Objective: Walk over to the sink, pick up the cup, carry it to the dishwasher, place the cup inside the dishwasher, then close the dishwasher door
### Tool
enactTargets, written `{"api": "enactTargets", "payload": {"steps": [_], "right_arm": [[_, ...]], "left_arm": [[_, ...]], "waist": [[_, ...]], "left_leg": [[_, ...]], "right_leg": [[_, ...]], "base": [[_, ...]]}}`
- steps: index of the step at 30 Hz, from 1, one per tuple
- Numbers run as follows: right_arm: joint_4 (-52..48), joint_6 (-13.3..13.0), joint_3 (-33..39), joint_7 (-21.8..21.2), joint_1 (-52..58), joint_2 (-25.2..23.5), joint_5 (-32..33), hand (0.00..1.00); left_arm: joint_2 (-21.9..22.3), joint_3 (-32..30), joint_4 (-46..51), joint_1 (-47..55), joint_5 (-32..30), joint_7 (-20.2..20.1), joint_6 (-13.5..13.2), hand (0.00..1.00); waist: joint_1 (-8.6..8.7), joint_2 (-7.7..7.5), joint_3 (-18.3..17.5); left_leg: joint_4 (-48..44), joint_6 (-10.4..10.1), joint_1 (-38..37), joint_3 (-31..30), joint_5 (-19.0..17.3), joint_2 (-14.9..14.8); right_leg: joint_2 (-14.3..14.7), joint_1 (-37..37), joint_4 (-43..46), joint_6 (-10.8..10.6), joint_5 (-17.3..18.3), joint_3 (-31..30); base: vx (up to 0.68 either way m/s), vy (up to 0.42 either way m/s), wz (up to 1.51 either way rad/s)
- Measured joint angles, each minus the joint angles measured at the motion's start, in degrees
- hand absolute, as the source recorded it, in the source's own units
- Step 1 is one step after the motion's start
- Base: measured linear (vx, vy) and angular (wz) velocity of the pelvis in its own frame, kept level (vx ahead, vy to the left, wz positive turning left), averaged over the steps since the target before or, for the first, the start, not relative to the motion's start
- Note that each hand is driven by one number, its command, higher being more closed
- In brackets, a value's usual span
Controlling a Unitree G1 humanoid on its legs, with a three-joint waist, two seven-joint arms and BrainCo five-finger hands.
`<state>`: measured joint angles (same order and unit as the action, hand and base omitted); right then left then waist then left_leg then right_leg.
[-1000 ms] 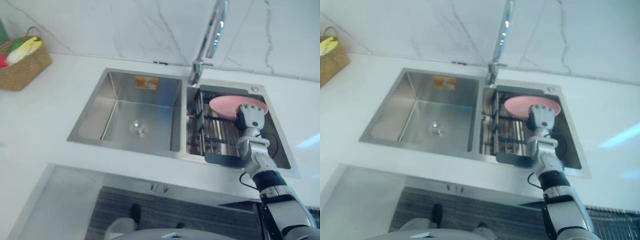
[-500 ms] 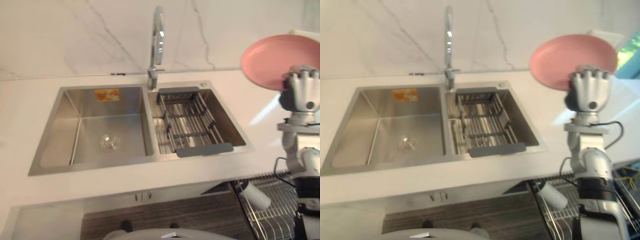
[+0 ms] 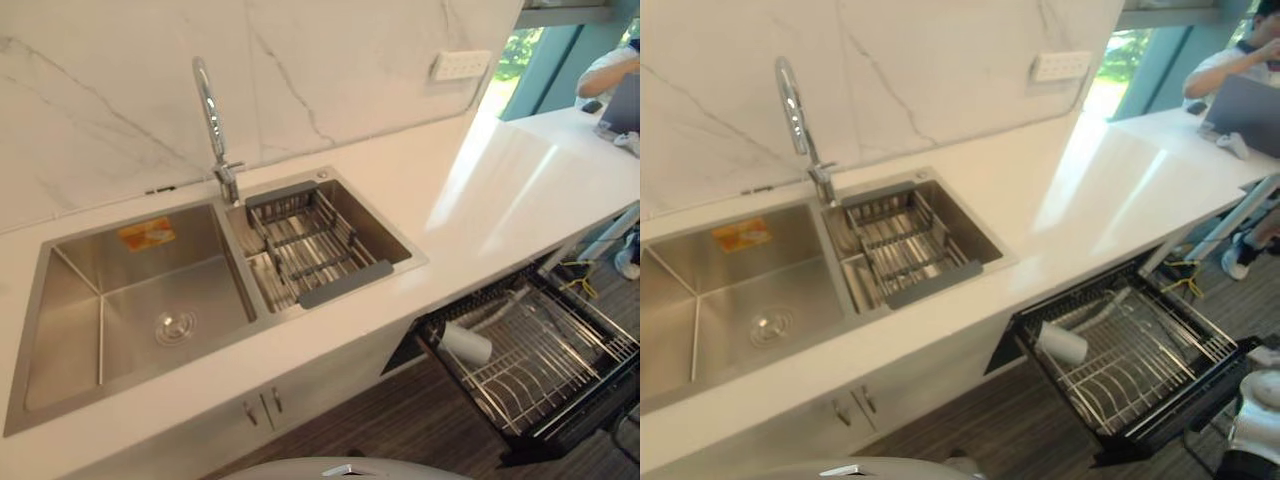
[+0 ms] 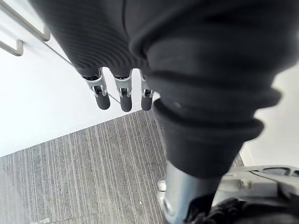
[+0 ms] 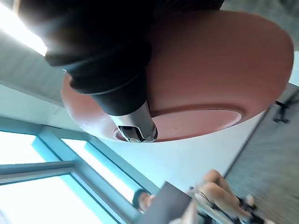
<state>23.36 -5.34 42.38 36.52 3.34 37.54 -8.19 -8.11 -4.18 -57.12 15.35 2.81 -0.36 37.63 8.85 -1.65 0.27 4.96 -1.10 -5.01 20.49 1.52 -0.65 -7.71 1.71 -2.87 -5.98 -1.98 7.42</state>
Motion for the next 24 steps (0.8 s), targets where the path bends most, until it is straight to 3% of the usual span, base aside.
{"api": "enactTargets", "payload": {"steps": [3,7,12,16,17,18,19,22,24], "right_arm": [[-0.11,2.09,-0.09,-2.34,0.11,-6.58,1.17,1.00],[0.00,6.86,-1.14,-3.75,0.69,-13.47,2.60,1.00],[0.85,10.79,-4.25,-3.46,-0.41,-17.12,5.07,1.00],[4.46,13.07,-6.95,-3.54,-4.38,-17.29,3.55,1.00],[5.94,13.60,-9.88,-3.76,-7.58,-17.08,2.88,1.00],[6.24,13.63,-10.65,-3.81,-8.26,-16.91,2.60,1.00],[7.31,14.07,-13.91,-4.04,-10.82,-16.17,0.64,1.00],[7.37,14.32,-20.68,-5.24,-12.32,-16.18,-3.25,1.00],[7.24,14.32,-23.40,-5.27,-12.52,-16.01,-3.55,1.00]], "left_arm": [[-0.02,-0.56,0.01,-0.02,1.12,0.44,-0.02,0.00],[0.32,-2.57,0.18,-0.11,2.86,1.59,-0.22,0.00],[0.60,-4.52,0.39,-0.15,3.86,2.72,-0.63,0.00],[1.51,-7.50,0.53,0.87,4.14,2.59,-1.76,0.00],[1.57,-9.12,1.96,2.32,5.88,2.67,-2.52,0.00],[1.71,-9.35,2.16,2.72,6.21,2.69,-2.61,0.00],[2.56,-9.39,2.50,4.65,8.06,2.75,-2.79,0.00],[2.77,-9.36,1.98,7.08,10.82,2.71,-2.19,0.00],[2.30,-9.47,2.25,6.92,11.04,2.65,-1.34,0.00]], "waist": [[-0.42,-0.13,-0.09],[-1.34,0.00,-0.15],[-3.41,0.39,-0.04],[-5.88,0.30,0.69],[-7.26,-0.19,1.74],[-7.63,0.01,1.91],[-9.08,1.25,2.76],[-10.64,0.71,5.15],[-10.74,-0.30,7.00]], "left_leg": [[0.00,0.24,0.18,-0.24,-0.16,0.39],[-0.01,0.66,1.06,-2.86,-0.19,1.31],[-0.03,1.42,1.34,-6.10,0.24,1.85],[-2.39,1.29,0.58,-8.47,-0.49,2.67],[-9.17,1.14,3.34,-15.22,-3.71,2.53],[-10.49,1.10,3.80,-16.31,-4.49,2.34],[-14.52,-0.16,4.72,-18.96,-9.06,1.13],[-23.24,-0.27,5.39,-14.45,-15.99,-0.42],[-26.34,-0.16,5.46,-12.28,-18.46,-1.47]], "right_leg": [[-0.31,-0.02,0.00,0.04,-0.02,0.15],[-1.36,0.04,0.14,0.53,-0.35,2.87],[-1.80,1.57,0.46,0.47,0.06,6.15],[-2.05,2.36,0.59,-0.17,0.09,4.65],[-2.30,0.90,1.53,-0.52,-0.18,0.75],[-2.11,0.41,1.92,-0.56,-0.21,-0.24],[-0.63,-1.57,3.21,-0.76,-0.35,-4.65],[1.89,-3.34,3.83,0.05,-0.70,-12.56],[2.91,-4.04,3.64,2.83,-1.01,-13.53]], "base": [[0.00,0.017,0.06],[0.05,0.024,0.31],[0.09,-0.004,0.34],[0.03,-0.009,-0.12],[0.01,-0.034,-0.69],[-0.04,-0.060,-1.32],[-0.08,0.006,-1.60],[-0.11,0.069,-1.54],[-0.13,0.133,-1.32]]}}
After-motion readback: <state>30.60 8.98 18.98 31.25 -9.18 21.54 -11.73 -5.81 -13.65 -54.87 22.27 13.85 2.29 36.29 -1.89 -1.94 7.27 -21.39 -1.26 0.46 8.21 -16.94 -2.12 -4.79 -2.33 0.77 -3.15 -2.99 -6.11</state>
